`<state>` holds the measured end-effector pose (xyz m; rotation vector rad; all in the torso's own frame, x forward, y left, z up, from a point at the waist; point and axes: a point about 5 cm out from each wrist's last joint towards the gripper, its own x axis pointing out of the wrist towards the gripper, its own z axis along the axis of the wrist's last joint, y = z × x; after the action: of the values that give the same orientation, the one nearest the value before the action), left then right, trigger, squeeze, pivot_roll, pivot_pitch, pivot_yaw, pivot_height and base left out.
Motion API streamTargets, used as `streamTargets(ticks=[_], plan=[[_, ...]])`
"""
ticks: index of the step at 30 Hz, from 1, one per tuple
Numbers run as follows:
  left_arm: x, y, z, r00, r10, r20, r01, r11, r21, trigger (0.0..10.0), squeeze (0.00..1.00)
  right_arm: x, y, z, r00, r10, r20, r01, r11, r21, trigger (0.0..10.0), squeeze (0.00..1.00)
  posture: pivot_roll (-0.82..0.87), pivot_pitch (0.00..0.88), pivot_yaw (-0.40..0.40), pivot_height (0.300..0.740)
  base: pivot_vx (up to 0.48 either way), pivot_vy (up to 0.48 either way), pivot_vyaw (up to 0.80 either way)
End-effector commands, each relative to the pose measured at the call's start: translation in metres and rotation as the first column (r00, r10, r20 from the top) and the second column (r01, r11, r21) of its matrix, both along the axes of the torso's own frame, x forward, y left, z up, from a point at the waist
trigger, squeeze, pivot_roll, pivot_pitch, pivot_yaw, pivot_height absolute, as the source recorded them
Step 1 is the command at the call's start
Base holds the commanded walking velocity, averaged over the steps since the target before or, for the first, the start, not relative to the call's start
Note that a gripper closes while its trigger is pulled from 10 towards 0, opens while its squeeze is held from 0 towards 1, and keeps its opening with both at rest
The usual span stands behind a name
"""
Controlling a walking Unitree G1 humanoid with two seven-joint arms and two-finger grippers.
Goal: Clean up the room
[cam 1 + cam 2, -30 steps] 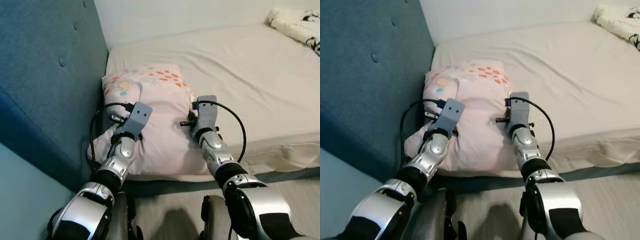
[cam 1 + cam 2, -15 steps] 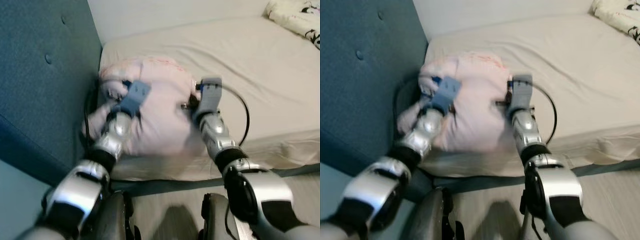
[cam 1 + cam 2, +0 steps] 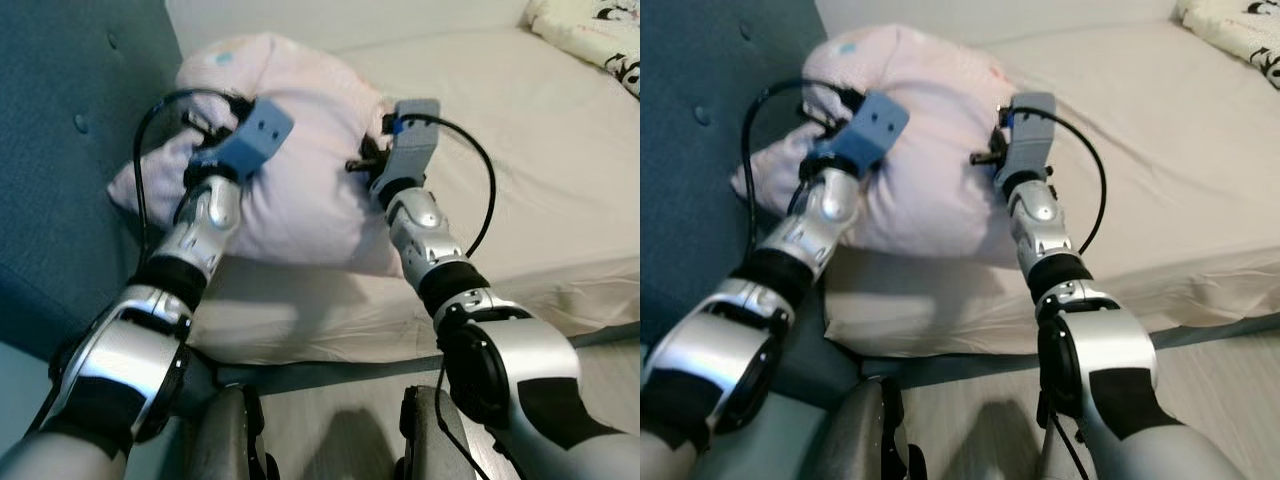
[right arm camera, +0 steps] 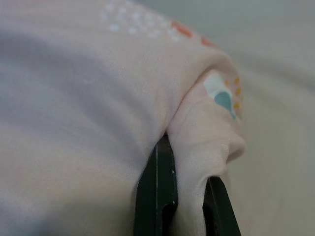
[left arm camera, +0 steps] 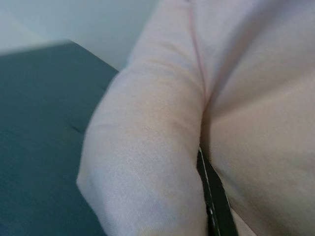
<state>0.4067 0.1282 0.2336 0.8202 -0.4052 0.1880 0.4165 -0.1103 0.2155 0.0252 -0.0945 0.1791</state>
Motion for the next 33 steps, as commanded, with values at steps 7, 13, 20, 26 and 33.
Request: streamTargets(ticks=[7,13,20,26,33], plan=[[-0.008,0.018,-0.055,0.979,0.146,-0.139,-0.143,0.989,0.031,10.0,0.0,-0.016,-0.016,-0.066,0.97,-0.058,-0.235,0.062,0.998,0.011,10.0,0.0,0.12,0.283,0.071,0.564,0.0,0.0,0.0],[-0.015,0.036,-0.061,0.97,0.233,-0.075,-0.238,0.969,-0.072,10.0,0.0,-0.019,0.009,-0.058,0.992,0.08,-0.098,-0.087,0.994,-0.073,10.0,0.0,0.11,0.273,0.08,0.564,0.0,0.0,0.0],[-0.017,0.054,-0.047,0.956,0.294,0.012,-0.293,0.954,-0.058,10.0,0.0,-0.023,0.041,-0.048,0.974,0.226,-0.035,-0.228,0.969,-0.093,10.0,0.0,0.11,0.266,0.08,0.564,0.0,0.0,0.0],[-0.022,0.078,-0.043,0.934,0.351,0.067,-0.35,0.936,-0.014,10.0,0.0,-0.03,0.061,-0.054,0.941,0.333,-0.055,-0.338,0.928,-0.155,10.0,0.0,0.12,0.264,0.072,0.564,0.0,0.0,0.0],[-0.034,0.082,-0.047,0.958,0.284,0.028,-0.283,0.958,-0.045,10.0,0.0,-0.035,0.06,-0.07,0.924,0.361,-0.124,-0.379,0.907,-0.183,10.0,0.0,0.14,0.264,0.064,0.564,0.0,0.0,0.0]])
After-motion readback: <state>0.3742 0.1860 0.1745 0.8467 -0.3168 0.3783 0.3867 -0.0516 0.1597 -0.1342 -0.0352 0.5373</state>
